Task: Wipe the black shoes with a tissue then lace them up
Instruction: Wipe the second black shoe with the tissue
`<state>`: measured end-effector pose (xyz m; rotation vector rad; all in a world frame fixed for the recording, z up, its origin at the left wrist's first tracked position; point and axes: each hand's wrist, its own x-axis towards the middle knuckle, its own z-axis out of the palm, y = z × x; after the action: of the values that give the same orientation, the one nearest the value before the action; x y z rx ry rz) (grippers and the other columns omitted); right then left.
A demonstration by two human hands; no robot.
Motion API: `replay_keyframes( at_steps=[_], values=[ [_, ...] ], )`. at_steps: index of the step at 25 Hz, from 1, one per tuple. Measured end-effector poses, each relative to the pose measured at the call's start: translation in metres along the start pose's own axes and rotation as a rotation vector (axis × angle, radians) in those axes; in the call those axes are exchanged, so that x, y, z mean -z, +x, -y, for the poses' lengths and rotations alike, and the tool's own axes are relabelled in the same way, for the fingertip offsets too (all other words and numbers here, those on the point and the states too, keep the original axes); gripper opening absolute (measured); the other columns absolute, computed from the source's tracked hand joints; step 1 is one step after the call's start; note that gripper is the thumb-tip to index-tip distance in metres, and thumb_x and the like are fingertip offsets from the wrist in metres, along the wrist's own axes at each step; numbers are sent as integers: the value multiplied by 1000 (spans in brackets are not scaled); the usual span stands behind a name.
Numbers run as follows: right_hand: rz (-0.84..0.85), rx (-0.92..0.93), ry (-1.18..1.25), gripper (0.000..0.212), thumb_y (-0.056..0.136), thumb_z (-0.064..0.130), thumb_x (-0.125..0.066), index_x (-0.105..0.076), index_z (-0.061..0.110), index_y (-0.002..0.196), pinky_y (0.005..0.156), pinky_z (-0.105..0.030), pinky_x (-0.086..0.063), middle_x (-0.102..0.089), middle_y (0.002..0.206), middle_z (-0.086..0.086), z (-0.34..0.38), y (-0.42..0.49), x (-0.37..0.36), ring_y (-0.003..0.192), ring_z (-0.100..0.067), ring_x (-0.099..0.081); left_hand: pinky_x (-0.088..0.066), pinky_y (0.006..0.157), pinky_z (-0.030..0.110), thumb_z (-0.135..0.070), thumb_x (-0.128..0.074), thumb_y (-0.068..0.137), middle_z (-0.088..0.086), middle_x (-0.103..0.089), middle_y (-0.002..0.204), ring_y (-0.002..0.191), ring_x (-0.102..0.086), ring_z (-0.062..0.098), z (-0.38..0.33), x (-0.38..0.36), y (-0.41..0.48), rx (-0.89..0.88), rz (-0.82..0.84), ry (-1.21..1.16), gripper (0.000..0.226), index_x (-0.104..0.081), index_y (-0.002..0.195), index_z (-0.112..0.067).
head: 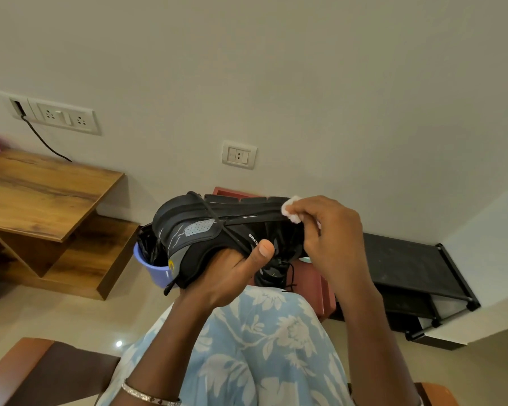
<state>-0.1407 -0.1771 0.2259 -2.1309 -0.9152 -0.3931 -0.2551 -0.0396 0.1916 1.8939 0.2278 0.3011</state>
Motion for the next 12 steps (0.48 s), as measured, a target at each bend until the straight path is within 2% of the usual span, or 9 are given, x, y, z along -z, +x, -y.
replay_keyframes(
  at_steps=[2, 5, 7, 9, 10, 12],
  values=[
    [62, 108, 117, 29, 89, -1, -62, -79, 21, 96, 94, -34, -52, -75, 101, 12, 23, -2, -10, 104, -4, -66, -37, 72, -1, -106, -18, 52, -24, -53, 69, 71, -54, -20, 1, -2, 2, -55, 0, -35, 82, -52, 81, -38],
    [240, 266, 199, 24, 88, 8, -60, -77, 18, 101, 95, -28, -48, -74, 106, 8, 48, -6, -25, 107, -10, -63, -42, 81, 6, -104, -22, 58, -17, -63, 77, 85, -60, -15, 7, -4, 1, -72, 6, -112, 82, -56, 88, -35],
    [271, 266, 194, 24, 92, 6, -58, -77, 18, 102, 96, -27, -46, -73, 107, 9, 39, -3, -24, 107, -9, -61, -38, 85, 0, -101, -23, 62, -22, -60, 98, 99, -53, -24, 7, -5, 0, -100, 11, -115, 77, -52, 104, -44],
    [199, 196, 110, 28, 93, 2, -57, -76, 20, 102, 93, -29, -47, -72, 107, 10, 19, 0, -15, 105, -9, -60, -31, 86, -6, -102, -21, 60, -30, -48, 115, 103, -42, -34, 5, -3, -2, -104, 9, -103, 76, -40, 113, -52],
    [162, 160, 45, 29, 93, 2, -55, -75, 21, 103, 90, -29, -48, -71, 106, 9, 10, 1, -11, 102, -11, -59, -30, 83, -8, -104, -20, 55, -29, -49, 111, 99, -42, -36, 4, 0, -1, -81, 0, -95, 78, -41, 110, -53],
    [142, 122, -91, 29, 91, 5, -51, -72, 22, 102, 85, -31, -48, -69, 103, 7, 2, 2, -8, 98, -15, -56, -34, 77, -7, -108, -17, 46, -20, -56, 94, 86, -50, -28, 4, 2, -1, -25, 11, -68, 82, -47, 95, -49]
  ],
)
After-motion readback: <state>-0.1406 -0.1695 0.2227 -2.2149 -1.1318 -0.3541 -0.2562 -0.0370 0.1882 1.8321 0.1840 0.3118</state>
